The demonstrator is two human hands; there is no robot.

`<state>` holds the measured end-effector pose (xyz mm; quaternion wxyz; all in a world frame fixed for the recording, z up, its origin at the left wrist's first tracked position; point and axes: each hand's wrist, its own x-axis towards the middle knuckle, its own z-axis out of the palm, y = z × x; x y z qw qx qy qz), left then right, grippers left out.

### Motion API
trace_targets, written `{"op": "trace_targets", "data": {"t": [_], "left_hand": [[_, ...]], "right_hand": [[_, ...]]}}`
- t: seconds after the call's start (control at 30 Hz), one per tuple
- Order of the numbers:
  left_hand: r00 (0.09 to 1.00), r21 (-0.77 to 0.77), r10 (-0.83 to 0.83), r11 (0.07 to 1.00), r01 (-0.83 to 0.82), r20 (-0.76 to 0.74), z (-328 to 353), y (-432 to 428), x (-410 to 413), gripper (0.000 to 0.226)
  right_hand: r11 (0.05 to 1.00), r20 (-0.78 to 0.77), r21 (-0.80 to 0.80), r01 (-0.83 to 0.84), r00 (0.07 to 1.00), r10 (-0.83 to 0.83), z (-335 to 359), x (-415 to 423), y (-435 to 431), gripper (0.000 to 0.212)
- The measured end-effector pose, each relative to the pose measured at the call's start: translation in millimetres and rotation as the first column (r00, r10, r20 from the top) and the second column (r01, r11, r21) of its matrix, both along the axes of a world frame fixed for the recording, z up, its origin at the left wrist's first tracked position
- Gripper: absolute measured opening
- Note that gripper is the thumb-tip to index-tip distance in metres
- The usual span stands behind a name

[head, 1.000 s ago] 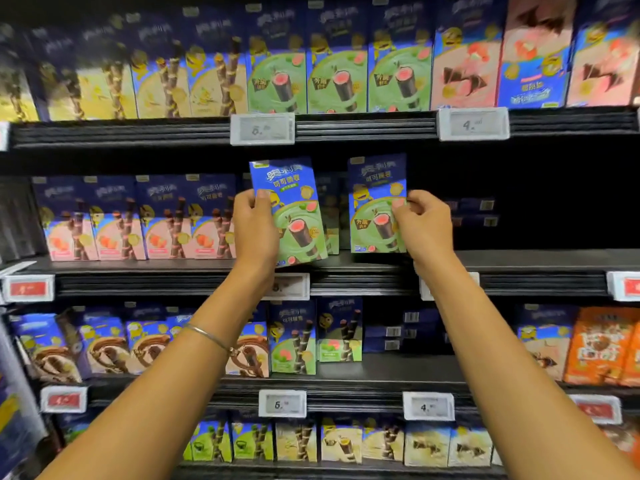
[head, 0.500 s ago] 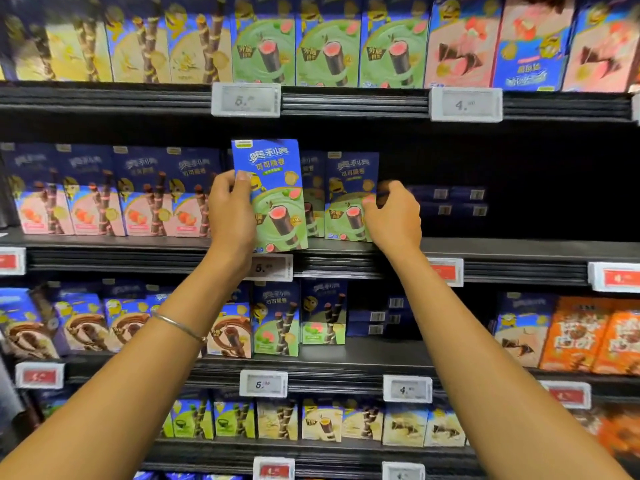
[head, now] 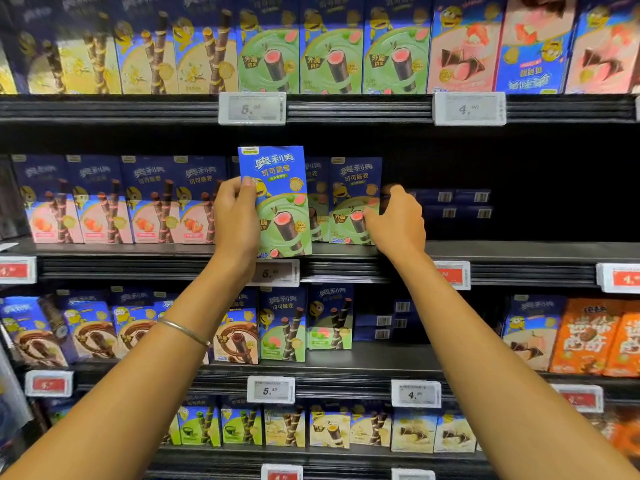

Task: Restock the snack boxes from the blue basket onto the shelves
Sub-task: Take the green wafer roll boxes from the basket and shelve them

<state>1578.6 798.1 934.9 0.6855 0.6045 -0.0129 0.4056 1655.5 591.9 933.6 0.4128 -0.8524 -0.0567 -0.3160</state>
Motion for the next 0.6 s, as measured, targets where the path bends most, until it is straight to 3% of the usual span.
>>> {"op": "trace_targets", "data": {"t": [0.13, 0.23, 0.33, 0.43, 0.5, 0.6], "left_hand": [[1.000, 0.041, 0.014, 0.999, -0.014, -0.005, 0, 6, -1, 0.016], [0.999, 0.107, 0.014, 0.994, -0.010, -0.029, 2, 7, 3, 0.015], [0.997, 0.176, -0.022, 0.984, 0.034, -0.074, 9, 3, 11, 0.016], [0.987, 0.249, -0.077, 0.962, 0.111, -0.143, 17, -2, 19, 0.005], [0.976, 0.258, -0.111, 0.953, 0.159, -0.189, 19, -3, 25, 0.019], [0.967, 0.296, -0.099, 0.940, 0.169, -0.236, 19, -1, 29, 0.018]], "right_hand": [[0.997, -0.015, 0.070, -0.019, 1.000, 0.020, -3, 0, -2, 0.061], [0.994, 0.125, 0.108, 0.019, 0.992, -0.033, -5, -11, 3, 0.058], [0.975, 0.265, 0.134, -0.176, 0.955, 0.136, -6, -25, 17, 0.043], [0.946, 0.169, 0.084, -0.313, 0.940, 0.296, -8, -33, 36, 0.048], [0.953, 0.089, 0.036, -0.302, 0.950, 0.298, -10, -33, 44, 0.053], [0.967, 0.082, 0.007, -0.256, 0.964, 0.255, -15, -30, 47, 0.034]]}}
